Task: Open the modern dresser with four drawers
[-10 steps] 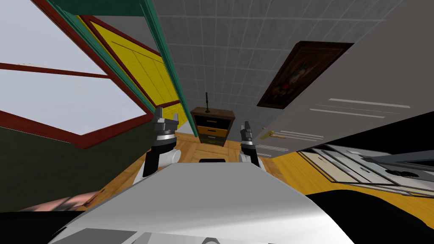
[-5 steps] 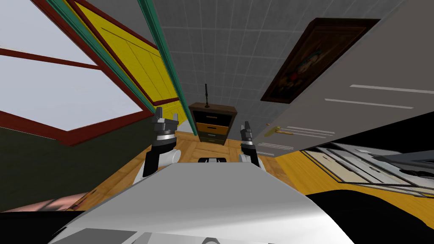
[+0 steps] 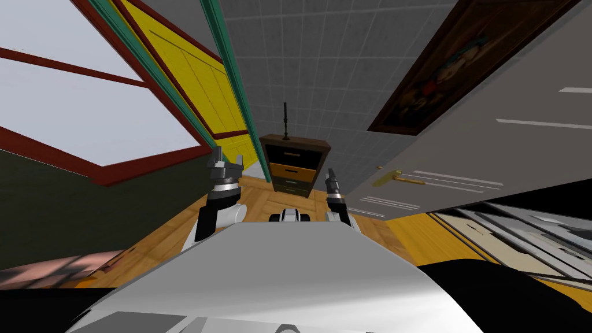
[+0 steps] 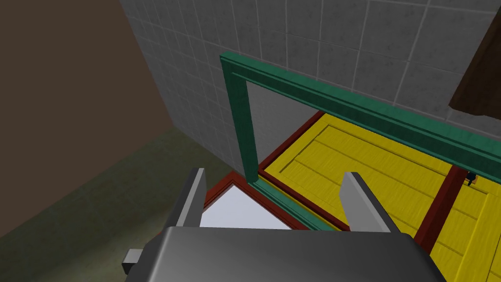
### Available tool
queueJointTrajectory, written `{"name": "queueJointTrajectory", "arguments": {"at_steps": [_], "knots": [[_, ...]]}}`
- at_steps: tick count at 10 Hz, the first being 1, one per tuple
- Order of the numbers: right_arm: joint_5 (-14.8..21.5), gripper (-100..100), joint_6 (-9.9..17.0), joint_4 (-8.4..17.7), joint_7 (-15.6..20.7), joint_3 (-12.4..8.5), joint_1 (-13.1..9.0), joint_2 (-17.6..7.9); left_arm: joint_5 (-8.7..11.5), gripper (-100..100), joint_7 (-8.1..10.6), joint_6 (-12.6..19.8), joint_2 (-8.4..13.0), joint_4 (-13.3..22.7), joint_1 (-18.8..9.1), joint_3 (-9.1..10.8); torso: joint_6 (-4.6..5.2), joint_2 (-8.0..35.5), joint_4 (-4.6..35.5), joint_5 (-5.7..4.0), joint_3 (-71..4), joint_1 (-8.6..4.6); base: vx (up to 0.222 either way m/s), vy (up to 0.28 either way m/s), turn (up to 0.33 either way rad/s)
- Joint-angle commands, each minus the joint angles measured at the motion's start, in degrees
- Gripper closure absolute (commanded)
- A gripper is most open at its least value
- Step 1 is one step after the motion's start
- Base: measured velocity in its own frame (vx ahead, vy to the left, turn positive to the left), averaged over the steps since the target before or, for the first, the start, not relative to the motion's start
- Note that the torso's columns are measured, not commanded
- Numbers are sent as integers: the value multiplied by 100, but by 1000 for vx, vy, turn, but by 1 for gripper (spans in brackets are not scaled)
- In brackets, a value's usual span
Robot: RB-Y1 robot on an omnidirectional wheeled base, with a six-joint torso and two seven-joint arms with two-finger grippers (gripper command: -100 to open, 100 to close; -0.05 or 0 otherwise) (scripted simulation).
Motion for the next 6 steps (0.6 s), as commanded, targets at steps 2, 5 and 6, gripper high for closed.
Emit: {"name": "queueJointTrajectory", "arguments": {"at_steps": [2, 5, 6], "knots": [[352, -100, 555, 461, 96, 77, -52, -273, 0, 0, 0, 0, 0, 0, -1, -1, -5, 11, 8, 0, -1, 4, 39, 5, 300], [499, -100, 850, 759, 143, 116, -75, -342, 0, 0, 0, 0, 0, 0, -1, 0, -4, 13, 9, 0, 0, 3, 30, 3, 134], [660, -100, 1099, 955, 193, 160, -102, -408, 0, 0, 0, 0, 0, 0, 0, 0, -2, 14, 9, 0, 0, 1, 25, 5, 294]]}}
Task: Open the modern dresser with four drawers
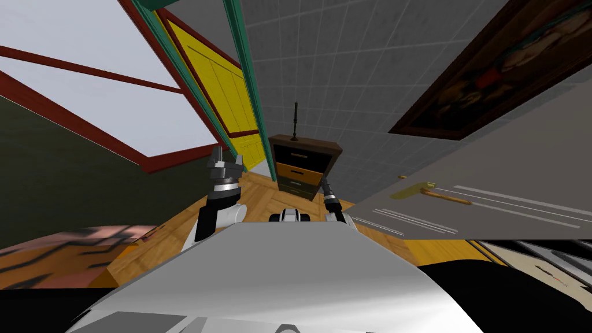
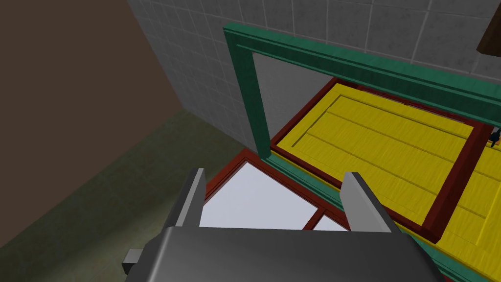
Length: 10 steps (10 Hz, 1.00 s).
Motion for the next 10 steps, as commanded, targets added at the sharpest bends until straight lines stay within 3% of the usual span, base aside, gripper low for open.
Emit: {"name": "queueJointTrajectory", "arguments": {"at_steps": [1, 4, 6, 7, 9, 10], "knots": [[190, -100, 199, 373, 72, 60, 16, -56, 0, 0, 0, 0, 0, 0, -1, 0, -4, 0, 0, 0, 0, 1, 21, -1, 115], [546, -100, 692, 894, 181, 156, -50, -176, 0, 0, 0, 0, 0, 0, 0, 0, 1, -5, -1, 0, -3, -1, 28, 2, 230], [546, -100, 752, 947, 181, 156, -50, -176, 0, 0, 0, 0, 0, 0, 0, 0, 3, -2, 0, 1, -2, -1, 20, 1, 53], [738, -100, 1051, 1159, 238, 208, -90, -230, 0, 0, 0, 0, 0, 0, 1, 0, 1, 1, 0, 0, 0, -1, 20, 5, 294], [738, -100, 1051, 1257, 238, 208, -90, -230, 0, 0, 0, 0, 0, 0, 0, 0, 2, -3, -1, 0, -2, -1, 18, -1, 76], [938, -100, 1362, 1487, 297, 262, -135, -283, 0, 0, 0, 0, 0, 0, 1, 1, 1, -1, 0, 0, -1, -1, 22, 3, 283]]}}
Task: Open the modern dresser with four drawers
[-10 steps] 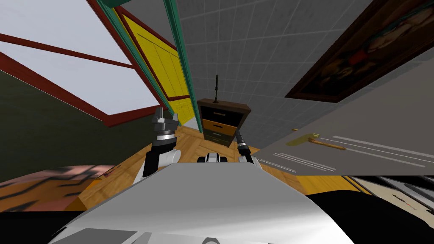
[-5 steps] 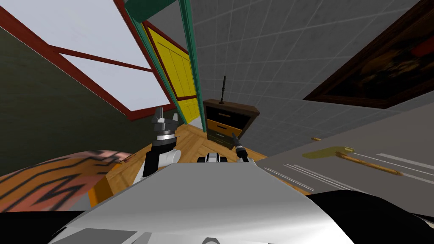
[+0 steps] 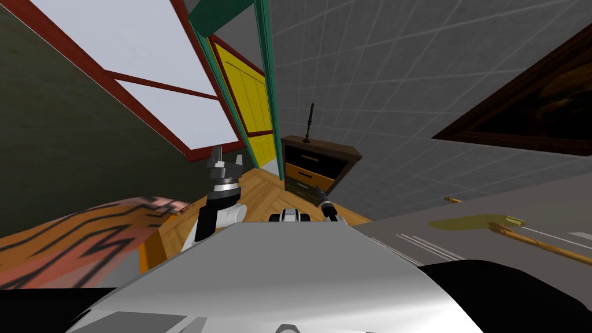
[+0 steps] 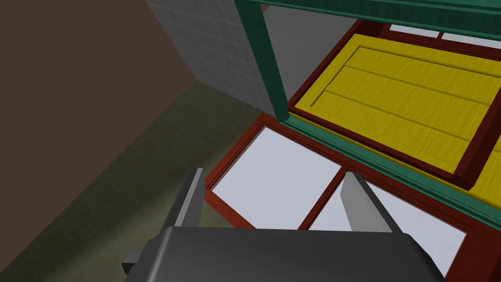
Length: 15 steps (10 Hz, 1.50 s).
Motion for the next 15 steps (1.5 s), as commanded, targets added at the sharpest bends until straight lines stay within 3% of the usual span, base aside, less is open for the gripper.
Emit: {"name": "queueJointTrajectory", "arguments": {"at_steps": [1, 5, 6, 7, 9, 10, 11, 12, 14, 15], "knots": [[206, -100, 284, 380, 61, 45, -52, -51, 0, 0, 0, 0, 0, 0, -1, -1, -7, -3, 0, 0, -1, 2, 28, 0, 196], [621, -100, 932, 1027, 180, 157, -155, -150, 0, 0, 0, 0, 0, 0, -1, -1, -5, -2, 0, 1, -1, 3, 28, 3, 250], [621, -100, 932, 1058, 180, 157, -155, -150, 0, 0, 0, 0, 0, 0, 0, 0, 0, -1, 0, 0, -1, 0, 13, -2, -20], [833, -100, 1189, 1347, 240, 214, -215, -197, 0, 0, 0, 0, 0, 0, 0, 0, 1, 3, 0, 0, 2, 0, 21, 6, 274], [833, -100, 1266, 1410, 240, 214, -215, -197, 0, 0, 0, 0, 0, 0, 0, 0, -1, -3, 0, 1, -2, 0, 16, -2, 113], [1046, -100, 1578, 1623, 298, 271, -280, -243, 0, 0, 0, 0, 0, 0, 0, 0, 0, 0, 0, 0, 0, -1, 15, 2, 302], [1046, -100, 1603, 1769, 298, 271, -280, -243, 0, 0, 0, 0, 0, 0, -1, 0, -7, -2, 0, 0, 0, 3, 20, 1, 209], [1259, -100, 1815, 1966, 354, 328, -351, -287, 0, 0, 0, 0, 0, 0, 0, 0, 0, -3, -1, 1, -2, 1, 25, 8, 358], [1259, -100, 1942, 2131, 354, 328, -351, -287, 0, 0, 0, 0, 0, 0, 1, 0, 2, -3, -1, 1, -2, 1, 17, 0, 73], [1470, -100, 2258, 2331, 409, 384, -428, -331, 0, 0, 0, 0, 0, 0, 1, 1, 2, 2, 0, 0, 1, -1, 16, 8, 349]]}}
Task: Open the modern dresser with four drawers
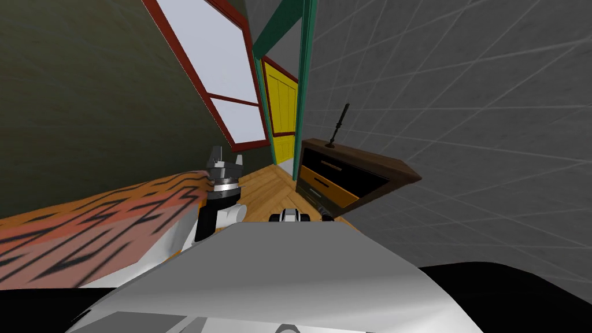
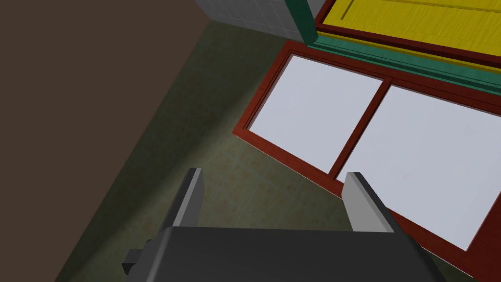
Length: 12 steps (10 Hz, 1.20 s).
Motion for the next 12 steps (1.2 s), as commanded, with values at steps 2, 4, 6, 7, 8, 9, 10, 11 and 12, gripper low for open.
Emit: {"name": "queueJointTrajectory", "arguments": {"at_steps": [2, 4, 6, 7, 8, 9, 10, 11, 12], "knots": [[467, -100, 522, 638, 106, 92, -153, -56, 0, 0, 0, 0, 0, 0, 0, 0, -1, -3, -1, 1, -2, 1, 19, 7, 263], [467, -100, 649, 818, 106, 92, -153, -56, 0, 0, 0, 0, 0, 0, 0, 0, -1, -5, -1, 1, -3, 2, 16, 3, 70], [674, -100, 925, 1184, 155, 146, -244, -101, 0, 0, 0, 0, 0, 0, -1, -1, -10, -2, 1, 0, 0, 5, 13, 8, 249], [674, -100, 986, 1184, 155, 146, -244, -101, 0, 0, 0, 0, 0, 0, 0, 0, -2, -2, 0, 1, -1, 2, 7, 3, -10], [876, -100, 1168, 1520, 202, 198, -342, -148, 0, 0, 0, 0, 0, 0, 0, 0, -1, -2, 0, 1, -1, 1, 10, 18, 335], [876, -100, 1320, 1543, 202, 198, -342, -148, 0, 0, 0, 0, 0, 0, -1, -1, -10, -4, 0, 1, -1, 6, 13, 12, 192], [876, -100, 1320, 1548, 202, 198, -342, -148, 0, 0, 0, 0, 0, 0, 0, 0, -1, -5, -1, 1, -3, 3, 8, 3, -31], [1074, -100, 1626, 1729, 244, 248, -446, -199, 0, 0, 0, 0, 0, 0, 0, 0, -1, -4, -1, -1, -2, -1, 13, 16, 317], [1074, -100, 1648, 1909, 244, 248, -446, -199, 0, 0, 0, 0, 0, 0, -1, -1, -10, -6, 0, 0, -2, 4, 16, 11, 194]]}}
